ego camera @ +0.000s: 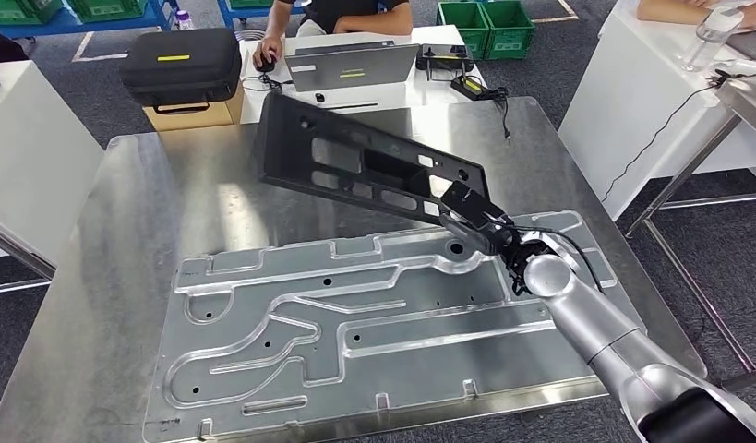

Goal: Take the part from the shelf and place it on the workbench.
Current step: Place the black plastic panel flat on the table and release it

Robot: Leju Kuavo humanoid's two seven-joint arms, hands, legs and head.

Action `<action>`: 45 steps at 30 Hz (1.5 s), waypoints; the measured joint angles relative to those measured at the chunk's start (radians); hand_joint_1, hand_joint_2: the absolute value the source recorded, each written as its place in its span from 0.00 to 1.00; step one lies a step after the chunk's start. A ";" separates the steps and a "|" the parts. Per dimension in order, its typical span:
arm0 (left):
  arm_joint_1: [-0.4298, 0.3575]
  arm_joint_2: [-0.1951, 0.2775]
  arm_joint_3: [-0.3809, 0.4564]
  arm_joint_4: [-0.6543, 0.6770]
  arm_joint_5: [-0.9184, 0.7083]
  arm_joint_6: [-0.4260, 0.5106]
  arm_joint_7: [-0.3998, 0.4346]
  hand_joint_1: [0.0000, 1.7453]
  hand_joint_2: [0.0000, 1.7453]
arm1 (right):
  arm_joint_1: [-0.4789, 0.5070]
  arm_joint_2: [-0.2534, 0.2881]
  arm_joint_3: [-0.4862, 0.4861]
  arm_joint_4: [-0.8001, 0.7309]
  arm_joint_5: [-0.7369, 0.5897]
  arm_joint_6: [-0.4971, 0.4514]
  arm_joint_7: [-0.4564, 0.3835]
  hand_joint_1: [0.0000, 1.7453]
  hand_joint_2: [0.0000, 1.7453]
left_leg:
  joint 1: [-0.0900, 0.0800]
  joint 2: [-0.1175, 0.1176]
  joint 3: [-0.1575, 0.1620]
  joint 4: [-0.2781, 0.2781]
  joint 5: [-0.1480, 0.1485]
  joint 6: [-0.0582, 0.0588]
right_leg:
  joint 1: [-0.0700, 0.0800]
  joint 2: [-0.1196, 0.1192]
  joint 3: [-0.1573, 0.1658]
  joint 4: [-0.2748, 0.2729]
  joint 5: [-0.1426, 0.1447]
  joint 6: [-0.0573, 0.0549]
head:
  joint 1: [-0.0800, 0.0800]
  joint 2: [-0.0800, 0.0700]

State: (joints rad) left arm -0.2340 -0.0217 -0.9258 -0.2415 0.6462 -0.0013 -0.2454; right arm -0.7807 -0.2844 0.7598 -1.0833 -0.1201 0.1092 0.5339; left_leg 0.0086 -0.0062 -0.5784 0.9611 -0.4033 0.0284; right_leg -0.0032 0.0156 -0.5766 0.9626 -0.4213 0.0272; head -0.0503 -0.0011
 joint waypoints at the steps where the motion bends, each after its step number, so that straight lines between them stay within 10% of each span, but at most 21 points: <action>1: 0.000 0.000 0.000 0.000 0.000 0.001 0.000 0.00 0.00 | 0.000 -0.002 0.006 0.002 0.000 -0.002 0.000 0.00 0.00 | 0.000 0.000 0.000 0.000 0.000 0.000 | 0.000 0.000 0.000 0.000 0.000 0.000 | 0.000 0.000; 19: 0.007 0.000 0.000 0.000 0.010 0.002 -0.012 0.00 0.00 | 0.001 -0.018 0.073 0.025 -0.002 -0.165 -0.034 0.00 0.00 | -0.001 0.000 0.000 0.000 0.000 0.000 | -0.001 0.000 0.001 0.000 0.000 0.000 | 0.000 0.000; 30: 0.034 0.000 0.014 0.000 0.043 0.021 -0.027 0.00 0.00 | 0.077 0.023 -0.051 -0.142 -0.023 -0.674 -0.515 0.00 0.00 | -0.001 0.000 0.000 -0.001 0.000 0.000 | -0.001 -0.001 -0.001 0.000 0.000 0.000 | 0.000 0.000; 45: 0.049 -0.002 0.029 0.000 0.060 0.052 -0.007 0.00 0.00 | 0.162 0.135 -0.080 -0.535 0.315 -0.783 -0.561 0.00 0.00 | 0.000 0.000 0.001 -0.002 0.000 -0.001 | 0.000 -0.002 0.000 0.000 0.000 0.000 | 0.000 0.000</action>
State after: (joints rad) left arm -0.1849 -0.0237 -0.8968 -0.2415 0.7063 0.0507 -0.2520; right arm -0.6189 -0.1492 0.6803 -1.6188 0.1950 -0.6737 -0.0269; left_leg 0.0085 -0.0066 -0.5779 0.9591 -0.4028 0.0276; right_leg -0.0033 0.0138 -0.5767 0.9626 -0.4215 0.0267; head -0.0503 -0.0011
